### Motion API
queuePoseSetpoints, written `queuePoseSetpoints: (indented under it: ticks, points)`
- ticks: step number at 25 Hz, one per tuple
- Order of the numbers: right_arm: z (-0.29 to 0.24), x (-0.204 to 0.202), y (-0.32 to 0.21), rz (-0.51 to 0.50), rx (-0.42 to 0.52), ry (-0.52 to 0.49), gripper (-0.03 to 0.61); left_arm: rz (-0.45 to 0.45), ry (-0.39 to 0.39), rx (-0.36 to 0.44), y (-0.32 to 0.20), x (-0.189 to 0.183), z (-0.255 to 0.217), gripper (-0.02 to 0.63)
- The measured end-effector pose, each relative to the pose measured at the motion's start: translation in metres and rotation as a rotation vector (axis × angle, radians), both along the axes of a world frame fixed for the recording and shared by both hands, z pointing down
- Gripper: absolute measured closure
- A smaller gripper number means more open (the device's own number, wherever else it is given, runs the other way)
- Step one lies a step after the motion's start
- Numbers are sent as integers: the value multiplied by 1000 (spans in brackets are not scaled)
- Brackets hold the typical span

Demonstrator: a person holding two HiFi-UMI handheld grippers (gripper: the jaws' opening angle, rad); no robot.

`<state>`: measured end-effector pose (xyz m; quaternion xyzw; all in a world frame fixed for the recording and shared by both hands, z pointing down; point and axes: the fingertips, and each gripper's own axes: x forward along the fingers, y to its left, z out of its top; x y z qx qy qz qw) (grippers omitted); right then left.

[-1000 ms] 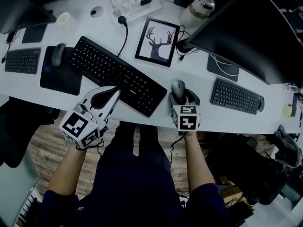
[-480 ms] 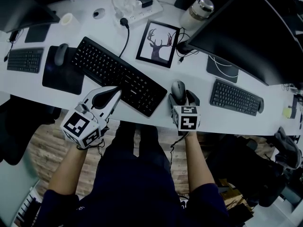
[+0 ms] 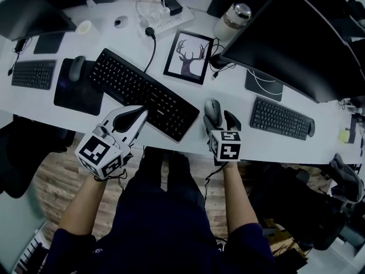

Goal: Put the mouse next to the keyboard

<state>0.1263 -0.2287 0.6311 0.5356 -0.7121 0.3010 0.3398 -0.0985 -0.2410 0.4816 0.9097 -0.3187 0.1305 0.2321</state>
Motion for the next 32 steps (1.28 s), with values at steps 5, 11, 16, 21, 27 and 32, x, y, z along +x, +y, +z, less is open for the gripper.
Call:
queuePoseSetpoints:
  ticks: [5, 11, 16, 21, 27, 32]
  points:
    - [-20, -2, 1, 8, 50, -28, 264, 5, 0, 24, 2, 1, -11, 578]
    - [-45, -5, 3, 19, 98, -51, 267, 10, 3, 53, 4, 2, -26, 578]
    - [-65, -5, 6, 33, 139, -67, 273, 16, 6, 77, 6, 3, -38, 578]
    - [-89, -8, 12, 38, 174, -83, 279, 25, 12, 94, 10, 6, -50, 578]
    - [-124, -13, 15, 39, 242, -109, 295, 33, 20, 125, 12, 12, -63, 578]
    - [-153, -16, 16, 27, 296, -128, 305, 32, 24, 148, 15, 14, -74, 578]
